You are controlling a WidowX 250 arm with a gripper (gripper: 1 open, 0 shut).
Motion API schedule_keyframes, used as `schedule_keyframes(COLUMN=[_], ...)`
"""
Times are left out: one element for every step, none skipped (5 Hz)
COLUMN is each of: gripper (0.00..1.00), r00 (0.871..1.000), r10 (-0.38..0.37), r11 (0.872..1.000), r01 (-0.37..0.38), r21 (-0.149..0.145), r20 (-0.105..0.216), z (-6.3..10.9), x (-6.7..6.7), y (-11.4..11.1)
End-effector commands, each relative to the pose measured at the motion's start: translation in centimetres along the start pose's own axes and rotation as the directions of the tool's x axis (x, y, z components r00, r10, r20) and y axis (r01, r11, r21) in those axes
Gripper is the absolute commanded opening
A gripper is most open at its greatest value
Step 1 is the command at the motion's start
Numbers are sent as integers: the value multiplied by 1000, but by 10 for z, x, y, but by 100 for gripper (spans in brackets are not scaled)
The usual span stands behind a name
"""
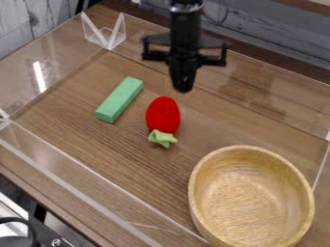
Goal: Move the red object to the right side of the table
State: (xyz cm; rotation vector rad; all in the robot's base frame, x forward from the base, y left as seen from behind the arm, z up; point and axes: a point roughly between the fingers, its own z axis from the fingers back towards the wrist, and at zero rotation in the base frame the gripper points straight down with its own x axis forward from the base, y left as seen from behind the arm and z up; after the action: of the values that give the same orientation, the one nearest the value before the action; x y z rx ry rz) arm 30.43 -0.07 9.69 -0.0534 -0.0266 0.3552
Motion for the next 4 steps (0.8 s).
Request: schedule_keyframes(gripper=[100, 100, 100, 100], r00=[998, 998, 998, 998], r10=[-7, -8, -4, 23], r11=[1000, 1000, 1000, 999], r01=[7, 8, 3, -26], r21=[-3, 10, 19, 32], r20=[62, 66, 63, 65], z=[2, -9, -15, -22], x=[1, -3, -3, -3], y=[8, 15, 18, 23])
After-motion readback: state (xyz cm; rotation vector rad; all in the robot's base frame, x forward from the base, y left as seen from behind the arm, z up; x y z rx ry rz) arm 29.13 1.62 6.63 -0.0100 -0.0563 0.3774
